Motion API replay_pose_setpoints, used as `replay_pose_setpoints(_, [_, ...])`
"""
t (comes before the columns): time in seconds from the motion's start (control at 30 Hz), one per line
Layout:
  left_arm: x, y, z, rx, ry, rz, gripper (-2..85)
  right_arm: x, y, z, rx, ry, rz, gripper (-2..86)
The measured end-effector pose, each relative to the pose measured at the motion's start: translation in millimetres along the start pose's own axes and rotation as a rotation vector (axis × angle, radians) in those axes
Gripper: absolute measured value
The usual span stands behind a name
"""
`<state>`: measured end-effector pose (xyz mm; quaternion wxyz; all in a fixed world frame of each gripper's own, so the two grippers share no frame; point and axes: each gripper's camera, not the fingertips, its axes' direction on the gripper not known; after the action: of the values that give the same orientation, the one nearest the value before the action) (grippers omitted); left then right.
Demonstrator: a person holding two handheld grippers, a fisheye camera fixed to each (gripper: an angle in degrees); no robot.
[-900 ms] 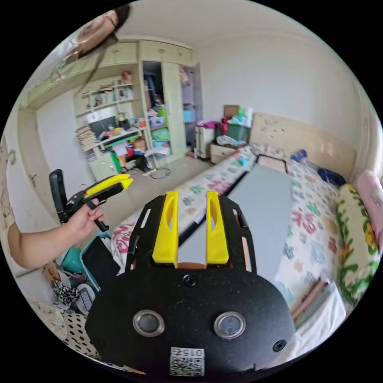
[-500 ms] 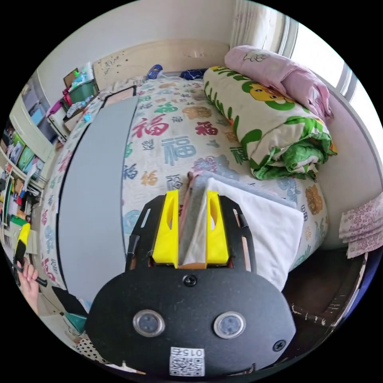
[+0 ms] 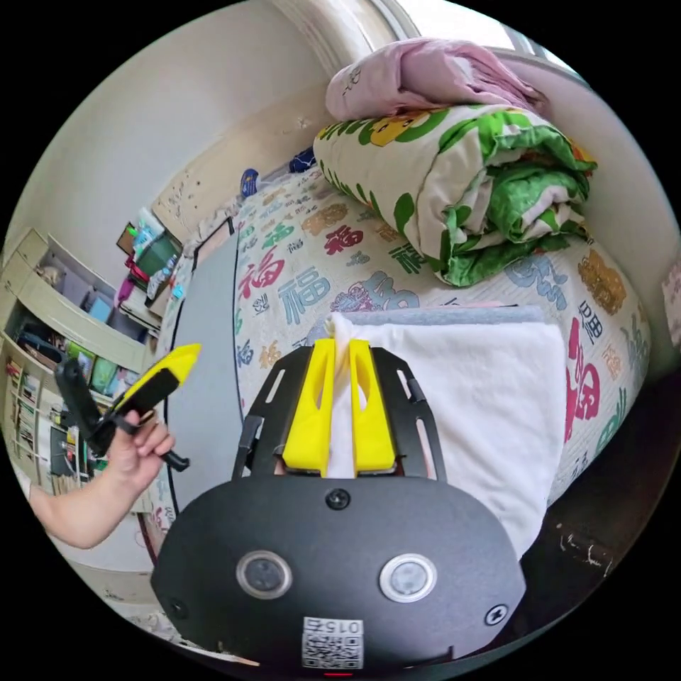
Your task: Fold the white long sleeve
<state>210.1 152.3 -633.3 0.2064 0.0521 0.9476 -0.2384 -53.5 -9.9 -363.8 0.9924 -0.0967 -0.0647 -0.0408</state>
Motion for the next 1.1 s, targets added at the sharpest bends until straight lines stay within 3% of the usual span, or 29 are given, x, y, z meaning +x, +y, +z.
replay_pose_setpoints(0.3, [18,-22,147,-0.197,0.096,-0.188,11.9,-35,2,-212,0.050,-0.034,0.063,4.2])
replay_pose_setpoints(0.57, [44,-71,150,-0.168,0.098,-0.351,2.7,-92,6,-344,0.119,-0.125,0.001,3.9])
replay_pose_setpoints(0.67, [60,-99,97,-0.018,0.141,-0.381,1.1,-120,3,-413,0.219,-0.188,-0.053,3.8])
replay_pose_setpoints(0.87, [69,-140,-111,0.395,-0.061,-0.340,0.2,-160,2,-543,0.415,-0.307,-0.189,3.6])
replay_pose_setpoints(1.0, [85,-165,-277,0.561,-0.364,-0.142,0.2,-197,5,-559,0.387,-0.438,-0.272,3.2])
replay_pose_setpoints(1.1, [96,-173,-384,0.634,-0.491,-0.068,0.3,-246,8,-538,0.358,-0.547,-0.350,3.0])
